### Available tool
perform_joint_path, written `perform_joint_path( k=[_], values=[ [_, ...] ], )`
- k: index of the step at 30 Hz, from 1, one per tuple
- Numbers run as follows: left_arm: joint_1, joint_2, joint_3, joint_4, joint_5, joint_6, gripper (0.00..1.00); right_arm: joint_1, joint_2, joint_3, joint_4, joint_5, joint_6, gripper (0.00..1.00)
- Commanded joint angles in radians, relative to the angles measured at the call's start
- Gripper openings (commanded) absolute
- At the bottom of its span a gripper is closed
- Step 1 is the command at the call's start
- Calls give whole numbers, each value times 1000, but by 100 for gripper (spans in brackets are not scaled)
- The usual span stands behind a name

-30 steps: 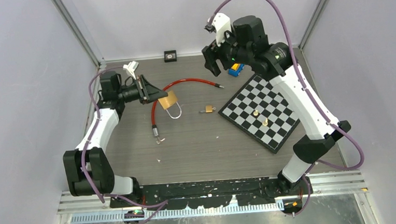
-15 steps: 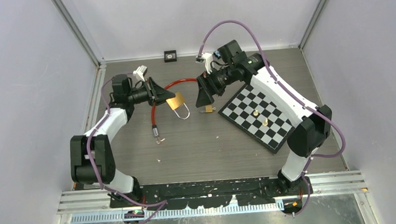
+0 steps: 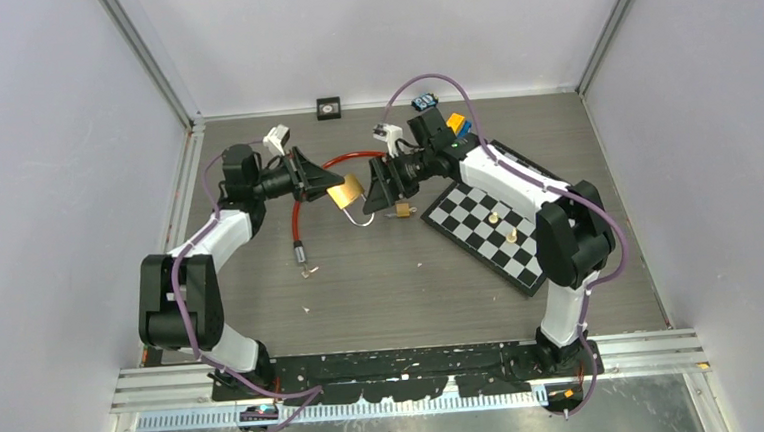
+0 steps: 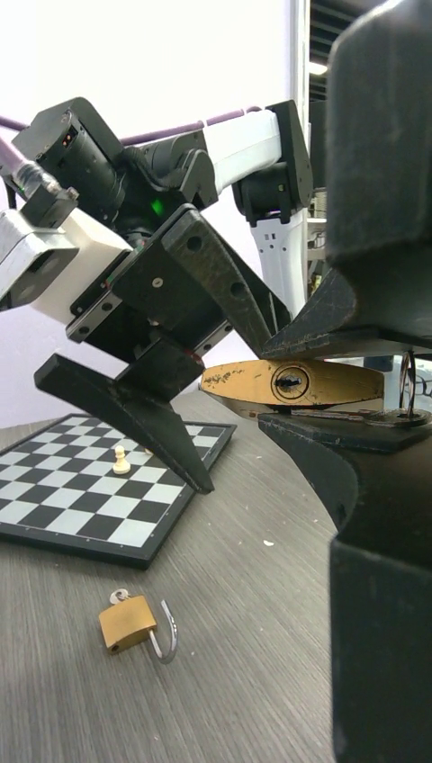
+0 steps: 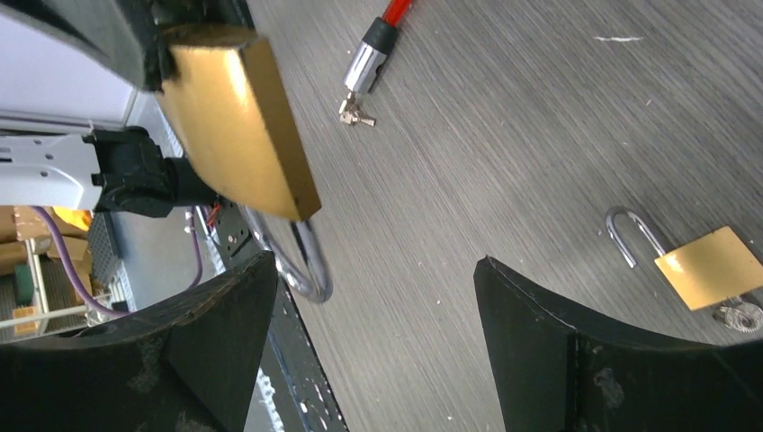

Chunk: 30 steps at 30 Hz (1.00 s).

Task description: Unlock with the key

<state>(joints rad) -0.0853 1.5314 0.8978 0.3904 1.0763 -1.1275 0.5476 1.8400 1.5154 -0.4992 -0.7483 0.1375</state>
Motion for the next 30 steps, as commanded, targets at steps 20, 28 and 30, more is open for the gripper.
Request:
perform_joint_path(
  k=[20,28,30],
  values=[
    [-26,27,27,160,3,-46,0,48,-45,-129,339,-123,242,73],
    [-25,17,20,160,-8,-59,0,67,-43,-146,328,-39,196,55],
    [-25,16,18,158,-12,-63,0,70,-47,-140,309,-13,174,50]
  ],
)
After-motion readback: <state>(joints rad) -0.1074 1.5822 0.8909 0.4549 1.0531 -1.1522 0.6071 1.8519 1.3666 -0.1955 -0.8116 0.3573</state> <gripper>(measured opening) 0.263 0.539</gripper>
